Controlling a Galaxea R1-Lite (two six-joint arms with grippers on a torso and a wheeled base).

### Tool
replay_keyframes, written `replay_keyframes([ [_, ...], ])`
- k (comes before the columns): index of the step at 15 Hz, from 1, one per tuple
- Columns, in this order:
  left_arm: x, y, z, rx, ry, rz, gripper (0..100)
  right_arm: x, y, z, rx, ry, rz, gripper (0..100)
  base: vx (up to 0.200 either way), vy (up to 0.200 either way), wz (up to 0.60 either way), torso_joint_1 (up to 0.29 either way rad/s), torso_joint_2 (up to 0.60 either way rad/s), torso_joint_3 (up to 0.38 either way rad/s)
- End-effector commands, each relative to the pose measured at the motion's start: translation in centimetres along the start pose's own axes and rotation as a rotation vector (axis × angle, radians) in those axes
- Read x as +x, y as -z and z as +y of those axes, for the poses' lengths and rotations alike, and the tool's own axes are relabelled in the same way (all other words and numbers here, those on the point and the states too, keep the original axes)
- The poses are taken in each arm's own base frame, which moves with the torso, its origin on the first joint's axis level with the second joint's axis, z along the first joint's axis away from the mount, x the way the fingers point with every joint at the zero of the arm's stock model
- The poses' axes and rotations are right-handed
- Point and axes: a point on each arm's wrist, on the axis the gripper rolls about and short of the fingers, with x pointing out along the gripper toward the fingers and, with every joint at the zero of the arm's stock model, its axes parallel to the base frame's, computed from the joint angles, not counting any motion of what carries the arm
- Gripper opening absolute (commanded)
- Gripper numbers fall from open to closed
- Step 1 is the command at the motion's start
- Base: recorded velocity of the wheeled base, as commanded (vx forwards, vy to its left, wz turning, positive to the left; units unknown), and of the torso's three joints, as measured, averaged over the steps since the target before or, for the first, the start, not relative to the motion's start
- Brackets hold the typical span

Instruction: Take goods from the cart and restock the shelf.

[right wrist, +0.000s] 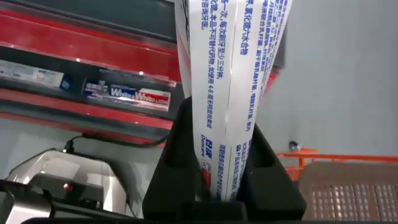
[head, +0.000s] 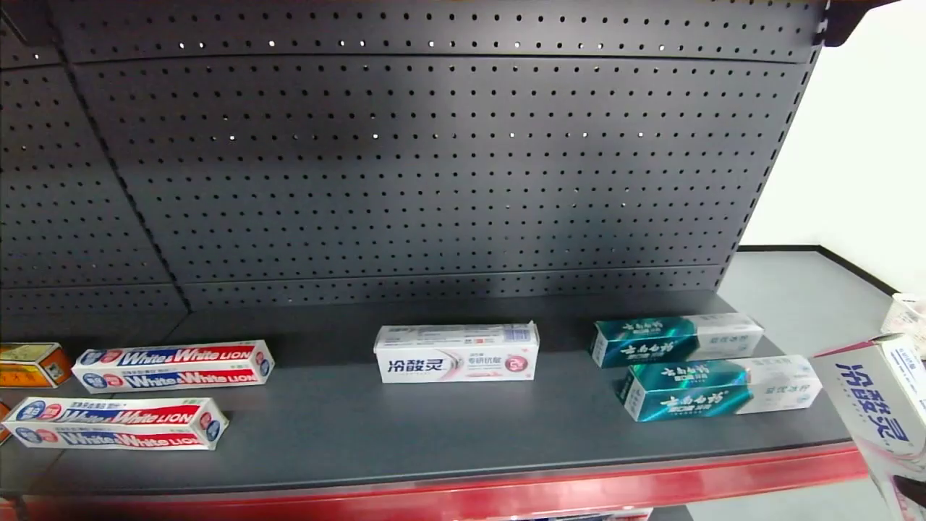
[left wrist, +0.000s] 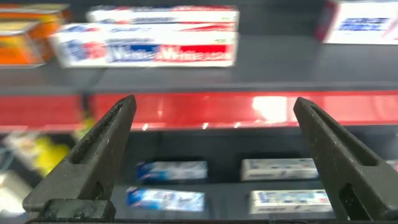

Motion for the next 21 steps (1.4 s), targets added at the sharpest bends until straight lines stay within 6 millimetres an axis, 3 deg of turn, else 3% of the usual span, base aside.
replay_keyframes([
  [1, 0.01, 0.00, 0.00, 0.000, 0.000, 0.001, 100, -0.04, 0.15, 0.03, 0.000, 0.004, -0.005, 0, 0.000, 0.000, 0.00, 0.000, 0.00, 0.000],
  [9, 0.01, 0.00, 0.00, 0.000, 0.000, 0.001, 100, 0.26, 0.06, 0.07, -0.004, 0.002, -0.017, 0, 0.000, 0.000, 0.00, 0.000, 0.00, 0.000],
  [11, 0.01, 0.00, 0.00, 0.000, 0.000, 0.001, 100, 0.32, 0.25, 0.12, -0.004, 0.000, -0.011, 0, 0.000, 0.000, 0.60, -0.002, 0.00, 0.005],
  [21, 0.01, 0.00, 0.00, 0.000, 0.000, 0.001, 100, -0.61, -0.20, -0.18, 0.002, 0.078, -0.085, 0, 0.000, 0.000, 0.00, 0.000, 0.00, 0.000],
])
